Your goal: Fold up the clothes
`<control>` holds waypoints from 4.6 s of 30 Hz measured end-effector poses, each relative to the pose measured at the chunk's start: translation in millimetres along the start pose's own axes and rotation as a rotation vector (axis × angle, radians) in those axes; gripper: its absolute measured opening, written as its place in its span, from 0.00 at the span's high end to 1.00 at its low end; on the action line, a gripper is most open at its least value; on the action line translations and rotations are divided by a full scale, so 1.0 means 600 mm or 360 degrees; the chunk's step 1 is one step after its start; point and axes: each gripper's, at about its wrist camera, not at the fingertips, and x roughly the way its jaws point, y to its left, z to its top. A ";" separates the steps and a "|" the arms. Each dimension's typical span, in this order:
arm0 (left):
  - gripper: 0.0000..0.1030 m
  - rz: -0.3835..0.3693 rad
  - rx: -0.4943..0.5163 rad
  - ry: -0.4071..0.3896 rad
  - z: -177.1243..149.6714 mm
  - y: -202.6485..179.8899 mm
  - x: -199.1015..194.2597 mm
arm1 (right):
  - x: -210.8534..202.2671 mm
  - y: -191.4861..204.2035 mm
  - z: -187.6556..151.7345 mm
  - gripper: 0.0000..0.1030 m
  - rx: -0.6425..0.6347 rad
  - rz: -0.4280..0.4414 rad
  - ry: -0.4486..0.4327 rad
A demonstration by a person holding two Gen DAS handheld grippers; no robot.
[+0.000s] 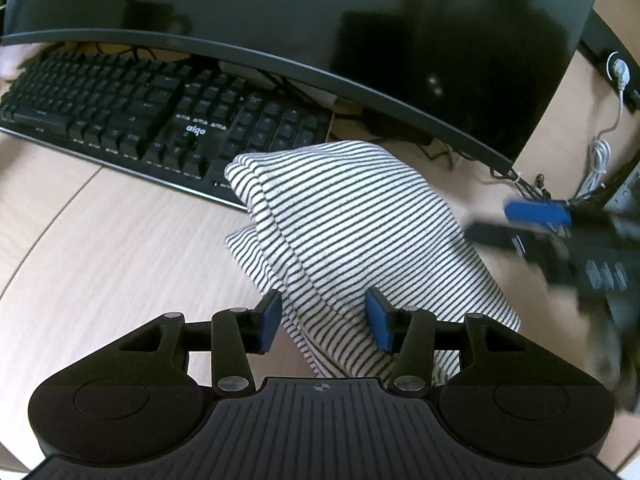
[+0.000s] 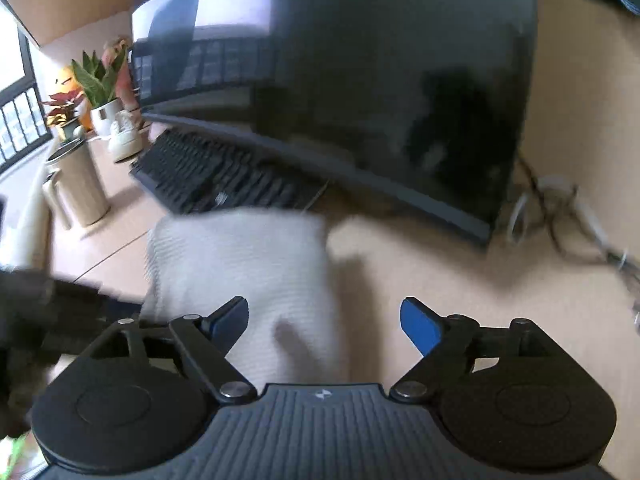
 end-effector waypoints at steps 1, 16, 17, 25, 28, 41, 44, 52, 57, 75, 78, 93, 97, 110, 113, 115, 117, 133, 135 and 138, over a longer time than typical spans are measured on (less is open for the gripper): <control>0.49 -0.0001 0.0010 0.0002 0.001 0.000 0.000 | 0.014 0.000 0.010 0.16 0.0002 -0.0015 0.0008; 0.41 -0.0102 0.0041 0.0015 0.005 0.024 0.003 | -0.043 0.022 -0.047 0.00 0.0064 0.0074 0.0003; 0.41 -0.0113 0.0037 0.0018 0.006 0.025 0.002 | -0.040 0.038 -0.064 0.00 0.0011 0.0065 0.0050; 0.59 -0.0229 0.0062 -0.0206 0.030 0.014 -0.109 | 0.005 0.114 -0.119 0.00 -0.0101 -0.0247 0.0145; 0.58 -0.0304 0.0147 -0.0204 0.047 0.003 -0.100 | 0.010 0.119 -0.122 0.00 -0.0076 -0.0285 0.0141; 0.66 -0.0303 0.0152 -0.0075 0.048 0.040 -0.009 | 0.006 0.081 -0.088 0.00 -0.0049 -0.0521 0.0139; 0.66 -0.0271 0.0109 -0.0112 0.044 0.039 -0.012 | 0.034 0.072 -0.099 0.00 -0.0040 -0.0530 0.0149; 0.64 -0.0128 -0.0052 -0.0215 0.018 0.024 -0.049 | -0.022 0.056 -0.089 0.00 0.0035 -0.0367 0.0080; 0.38 0.0096 -0.0100 -0.0280 -0.044 -0.035 -0.148 | -0.123 0.036 -0.099 0.00 0.0163 -0.0126 -0.0059; 0.00 0.0780 -0.0305 -0.0455 -0.223 -0.255 -0.281 | -0.298 0.038 -0.218 0.00 -0.0003 -0.0163 -0.0334; 0.00 0.0785 -0.0295 -0.0447 -0.233 -0.266 -0.280 | -0.303 0.032 -0.222 0.00 0.0009 -0.0130 -0.0328; 0.00 0.0759 -0.0265 -0.0408 -0.235 -0.295 -0.265 | -0.314 0.009 -0.233 0.00 0.0051 -0.0161 -0.0286; 0.00 0.0750 -0.0279 -0.0372 -0.235 -0.294 -0.258 | -0.310 0.005 -0.233 0.00 0.0062 -0.0161 -0.0268; 0.00 0.0759 -0.0281 -0.0344 -0.230 -0.288 -0.254 | -0.300 0.003 -0.230 0.00 0.0069 -0.0152 -0.0237; 0.00 0.0757 -0.0280 -0.0341 -0.228 -0.285 -0.253 | -0.298 0.004 -0.229 0.00 0.0070 -0.0153 -0.0234; 0.00 0.0758 -0.0278 -0.0339 -0.228 -0.285 -0.252 | -0.297 0.004 -0.229 0.00 0.0071 -0.0154 -0.0231; 0.00 0.0759 -0.0277 -0.0338 -0.227 -0.284 -0.251 | -0.297 0.004 -0.229 0.00 0.0070 -0.0155 -0.0230; 0.00 0.0833 -0.0276 -0.0332 -0.230 -0.281 -0.250 | -0.295 0.009 -0.230 0.00 0.0051 -0.0135 -0.0236; 0.00 0.0833 -0.0275 -0.0338 -0.230 -0.282 -0.251 | -0.294 0.010 -0.231 0.00 0.0050 -0.0134 -0.0227; 0.00 0.0837 -0.0277 -0.0335 -0.230 -0.283 -0.251 | -0.298 0.010 -0.230 0.00 0.0050 -0.0133 -0.0245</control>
